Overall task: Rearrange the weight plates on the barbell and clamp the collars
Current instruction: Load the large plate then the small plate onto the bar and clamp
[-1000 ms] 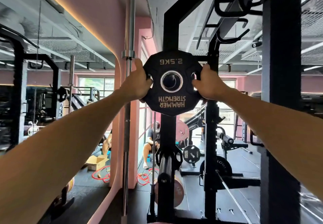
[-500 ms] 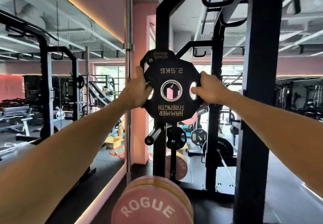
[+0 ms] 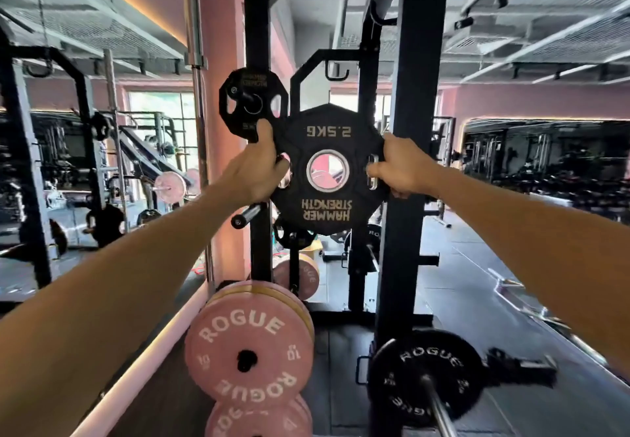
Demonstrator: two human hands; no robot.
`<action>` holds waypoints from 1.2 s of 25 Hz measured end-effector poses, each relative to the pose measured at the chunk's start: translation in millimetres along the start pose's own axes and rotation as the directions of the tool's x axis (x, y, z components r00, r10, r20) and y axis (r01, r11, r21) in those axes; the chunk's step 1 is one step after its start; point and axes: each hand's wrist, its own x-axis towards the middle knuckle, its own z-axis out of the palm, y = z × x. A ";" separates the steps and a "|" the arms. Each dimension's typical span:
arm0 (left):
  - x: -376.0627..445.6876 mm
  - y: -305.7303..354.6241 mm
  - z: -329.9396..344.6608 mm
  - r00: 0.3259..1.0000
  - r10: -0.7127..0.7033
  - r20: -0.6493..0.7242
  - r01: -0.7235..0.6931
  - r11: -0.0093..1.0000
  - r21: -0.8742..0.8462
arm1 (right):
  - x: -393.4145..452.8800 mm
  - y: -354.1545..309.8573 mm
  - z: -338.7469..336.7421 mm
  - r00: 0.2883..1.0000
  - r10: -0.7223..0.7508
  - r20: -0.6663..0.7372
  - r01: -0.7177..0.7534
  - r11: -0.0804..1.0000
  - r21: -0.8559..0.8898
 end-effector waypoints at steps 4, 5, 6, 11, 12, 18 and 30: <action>3.4 41.6 2.9 1.000 0.023 0.014 -0.023 1.000 -0.015 | -30.6 14.0 -38.1 1.000 0.026 -0.017 -0.026 1.000 -0.003; 5.3 53.7 6.1 0.999 0.031 0.010 -0.030 0.999 -0.024 | -38.1 21.2 -48.1 0.999 0.034 -0.015 -0.034 0.999 0.003; 7.0 65.2 11.5 0.999 0.038 0.010 -0.037 0.999 -0.038 | -44.8 30.4 -56.8 0.999 0.037 -0.009 -0.037 0.999 0.001; 11.6 120.1 56.5 0.999 0.031 0.045 -0.028 0.997 -0.065 | -60.3 93.2 -85.0 1.000 0.021 -0.008 -0.021 0.995 -0.101; 14.4 133.0 69.7 0.998 0.027 0.060 -0.023 0.998 -0.066 | -61.6 112.2 -89.8 1.000 0.022 -0.003 -0.022 0.994 -0.108; 49.7 202.3 159.3 0.997 -0.032 0.073 0.035 0.999 -0.034 | -42.1 235.5 -113.3 1.000 -0.002 0.015 0.004 0.991 -0.131; 63.4 257.0 278.8 0.995 -0.046 0.091 0.047 0.999 -0.009 | -48.8 370.0 -110.7 0.999 0.018 0.041 -0.013 0.995 -0.101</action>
